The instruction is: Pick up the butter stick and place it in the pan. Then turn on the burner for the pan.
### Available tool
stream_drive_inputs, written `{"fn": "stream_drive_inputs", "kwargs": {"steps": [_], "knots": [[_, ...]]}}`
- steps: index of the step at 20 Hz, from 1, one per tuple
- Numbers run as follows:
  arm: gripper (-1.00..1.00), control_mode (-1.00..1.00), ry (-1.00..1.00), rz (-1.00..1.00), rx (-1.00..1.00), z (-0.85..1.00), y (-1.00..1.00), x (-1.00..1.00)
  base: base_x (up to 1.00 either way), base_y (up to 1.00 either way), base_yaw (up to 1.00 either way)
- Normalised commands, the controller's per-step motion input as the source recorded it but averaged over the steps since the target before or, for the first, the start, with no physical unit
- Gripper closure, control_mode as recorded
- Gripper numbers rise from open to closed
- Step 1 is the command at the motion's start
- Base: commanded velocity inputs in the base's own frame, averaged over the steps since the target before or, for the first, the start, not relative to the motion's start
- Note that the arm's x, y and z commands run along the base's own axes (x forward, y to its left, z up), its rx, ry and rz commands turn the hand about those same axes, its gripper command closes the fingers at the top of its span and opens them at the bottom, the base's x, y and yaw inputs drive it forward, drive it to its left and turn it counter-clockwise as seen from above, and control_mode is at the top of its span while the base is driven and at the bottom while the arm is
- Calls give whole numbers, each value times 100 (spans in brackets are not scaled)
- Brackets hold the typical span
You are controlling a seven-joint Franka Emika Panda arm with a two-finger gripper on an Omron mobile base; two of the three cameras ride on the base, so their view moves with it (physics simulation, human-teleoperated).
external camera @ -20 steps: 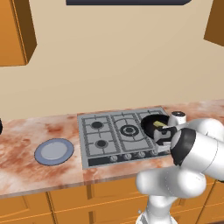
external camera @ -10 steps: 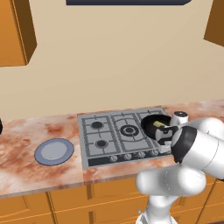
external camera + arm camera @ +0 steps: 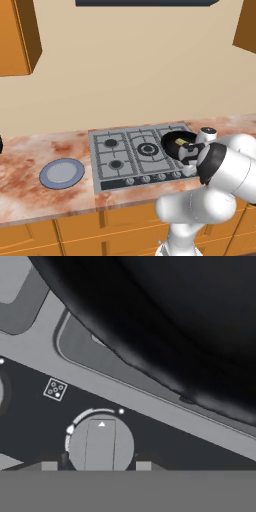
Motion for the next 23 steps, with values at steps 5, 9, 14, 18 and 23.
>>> {"fn": "stream_drive_inputs", "kwargs": {"steps": [5,9,14,18,23], "knots": [[100,-100,0,15,0,-19,4,0,0,0,0],[100,-100,0,15,0,-24,4,0,0,0,0],[100,-100,-1,12,-1,-24,3,-9,0,0,0],[100,-100,0,7,-4,-23,0,-23,0,0,0],[-100,-100,0,7,-7,-27,0,-20,0,0,0]]}}
